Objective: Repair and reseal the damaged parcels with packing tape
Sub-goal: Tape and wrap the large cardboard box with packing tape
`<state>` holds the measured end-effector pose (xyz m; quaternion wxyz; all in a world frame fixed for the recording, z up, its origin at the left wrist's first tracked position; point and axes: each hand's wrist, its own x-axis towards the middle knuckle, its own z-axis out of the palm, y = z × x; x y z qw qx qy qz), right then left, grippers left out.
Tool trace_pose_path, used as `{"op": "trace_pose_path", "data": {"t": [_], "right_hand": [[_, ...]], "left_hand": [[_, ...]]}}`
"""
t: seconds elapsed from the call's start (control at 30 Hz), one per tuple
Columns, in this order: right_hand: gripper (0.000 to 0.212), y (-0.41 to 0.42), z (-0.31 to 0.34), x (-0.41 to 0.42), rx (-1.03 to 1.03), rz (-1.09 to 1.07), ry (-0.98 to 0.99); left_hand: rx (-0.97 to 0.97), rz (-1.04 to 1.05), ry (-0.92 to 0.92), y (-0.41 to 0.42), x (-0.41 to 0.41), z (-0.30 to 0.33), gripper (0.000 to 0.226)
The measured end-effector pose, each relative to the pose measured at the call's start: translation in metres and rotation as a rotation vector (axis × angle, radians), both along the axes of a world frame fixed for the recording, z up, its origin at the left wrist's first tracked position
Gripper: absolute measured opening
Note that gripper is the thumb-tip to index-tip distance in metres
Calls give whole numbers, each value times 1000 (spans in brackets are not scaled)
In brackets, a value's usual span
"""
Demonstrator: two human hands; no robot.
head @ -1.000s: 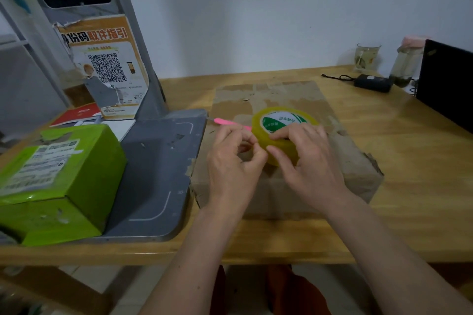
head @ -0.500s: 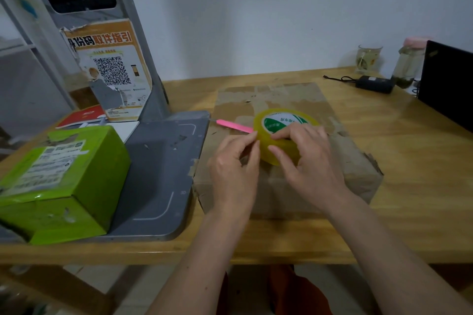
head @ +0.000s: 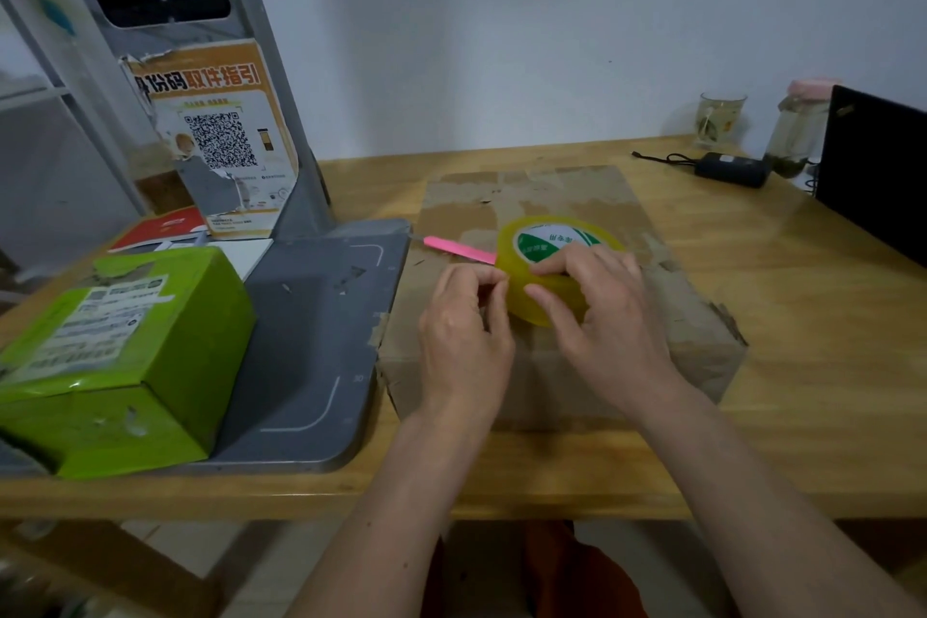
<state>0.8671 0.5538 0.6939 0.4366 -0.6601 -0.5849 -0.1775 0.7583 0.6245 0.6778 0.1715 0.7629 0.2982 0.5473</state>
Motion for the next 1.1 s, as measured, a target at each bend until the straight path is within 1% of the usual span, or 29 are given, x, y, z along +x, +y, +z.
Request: {"op": "trace_pose_path", "data": {"t": [0.07, 0.13, 0.17, 0.23, 0.3, 0.37, 0.47, 0.53, 0.6, 0.67, 0.77, 0.8, 0.9, 0.93, 1.03, 1.1], "right_hand": [[13, 0, 1, 1, -8, 15, 27], [19, -1, 2, 2, -39, 29, 41], [27, -3, 4, 3, -74, 22, 34], [51, -9, 7, 8, -164, -32, -22], [64, -15, 9, 12, -232, -84, -89], [65, -20, 13, 17, -222, -77, -118], [60, -27, 26, 22, -190, -6, -126], [60, -30, 33, 26, -198, -1, -165], [60, -32, 40, 31, -209, 10, -202], [59, -35, 44, 34, -234, 51, -151], [57, -36, 46, 33, -266, 78, -88], [57, -34, 46, 32, -268, 65, -92], [58, -30, 50, 36, -298, -53, -118], [57, -30, 51, 38, -310, -74, -140], [60, -30, 51, 35, -280, -91, -204], [59, -27, 47, 34, -249, -100, -216]], "left_hand": [[20, -2, -5, 0, 1, 2, 7], [18, -8, -12, -1, 1, 4, 7], [10, -16, -9, 0, 0, 6, 8], [-10, -25, -12, 1, 0, 9, 10], [-24, -24, -25, 2, 1, 14, 11], [1, -29, -38, -1, 4, 22, 9], [150, -17, -70, -6, 9, 34, 3], [189, -13, -74, -8, 11, 39, 3], [160, -29, -53, -12, 11, 40, 6], [124, -58, -23, -15, 9, 43, 10], [-7, -114, 40, -18, 4, 51, 15], [-34, -136, 63, -20, 2, 52, 15], [-34, -222, 145, -39, -1, 53, 16], [-66, -238, 141, -42, -2, 54, 18], [-306, -258, 88, -31, -8, 66, 14], [-408, -293, 73, -25, -9, 71, 6]]}}
